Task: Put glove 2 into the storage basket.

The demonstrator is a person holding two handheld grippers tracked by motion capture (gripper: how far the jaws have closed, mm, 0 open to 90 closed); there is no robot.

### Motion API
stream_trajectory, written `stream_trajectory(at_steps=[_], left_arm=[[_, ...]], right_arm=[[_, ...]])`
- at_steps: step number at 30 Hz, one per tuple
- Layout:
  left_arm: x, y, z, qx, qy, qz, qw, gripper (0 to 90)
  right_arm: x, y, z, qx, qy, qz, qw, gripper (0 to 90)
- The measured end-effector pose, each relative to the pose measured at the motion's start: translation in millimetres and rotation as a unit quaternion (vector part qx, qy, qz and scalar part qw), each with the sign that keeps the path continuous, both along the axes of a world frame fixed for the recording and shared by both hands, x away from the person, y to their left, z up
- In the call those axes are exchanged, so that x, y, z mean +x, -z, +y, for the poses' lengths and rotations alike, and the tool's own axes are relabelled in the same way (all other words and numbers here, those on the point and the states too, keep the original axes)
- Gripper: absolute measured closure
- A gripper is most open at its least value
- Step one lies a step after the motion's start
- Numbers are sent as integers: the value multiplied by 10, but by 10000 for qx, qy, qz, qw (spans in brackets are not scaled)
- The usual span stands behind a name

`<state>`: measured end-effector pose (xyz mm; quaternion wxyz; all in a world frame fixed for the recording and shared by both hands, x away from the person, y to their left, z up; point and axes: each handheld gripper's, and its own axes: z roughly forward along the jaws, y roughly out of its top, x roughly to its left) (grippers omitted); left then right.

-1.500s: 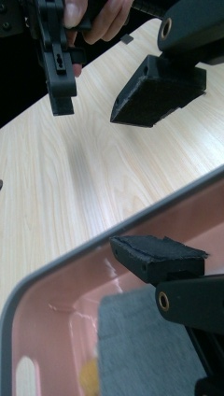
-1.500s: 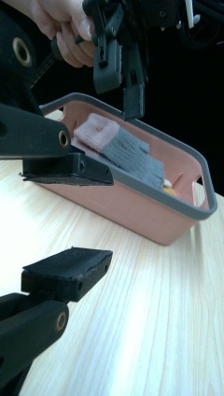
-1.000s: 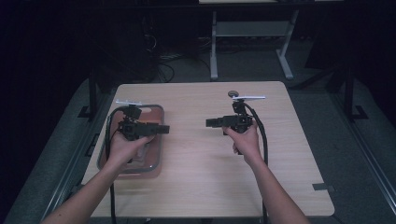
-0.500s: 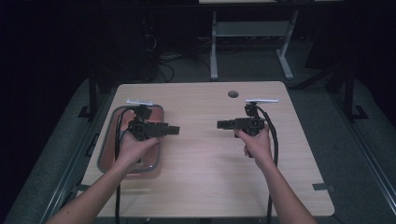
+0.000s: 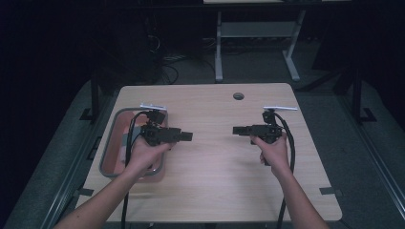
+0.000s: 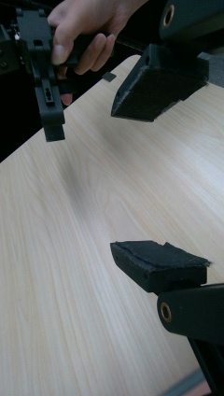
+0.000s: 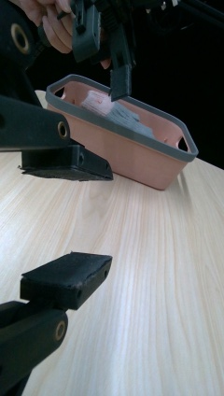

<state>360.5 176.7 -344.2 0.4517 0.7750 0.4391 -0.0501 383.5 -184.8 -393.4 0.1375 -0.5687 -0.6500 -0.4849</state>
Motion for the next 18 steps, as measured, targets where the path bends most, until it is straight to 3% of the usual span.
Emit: stream_trajectory(at_steps=[7, 18], left_arm=[[-1, 50, -150, 78, 110, 37, 9999, 289], [-54, 177, -384, 116, 299, 101, 9994, 289]], right_arm=[[-65, 72, -177, 92, 154, 55, 9998, 518], [-164, 148, -422, -17, 299, 124, 9995, 512]])
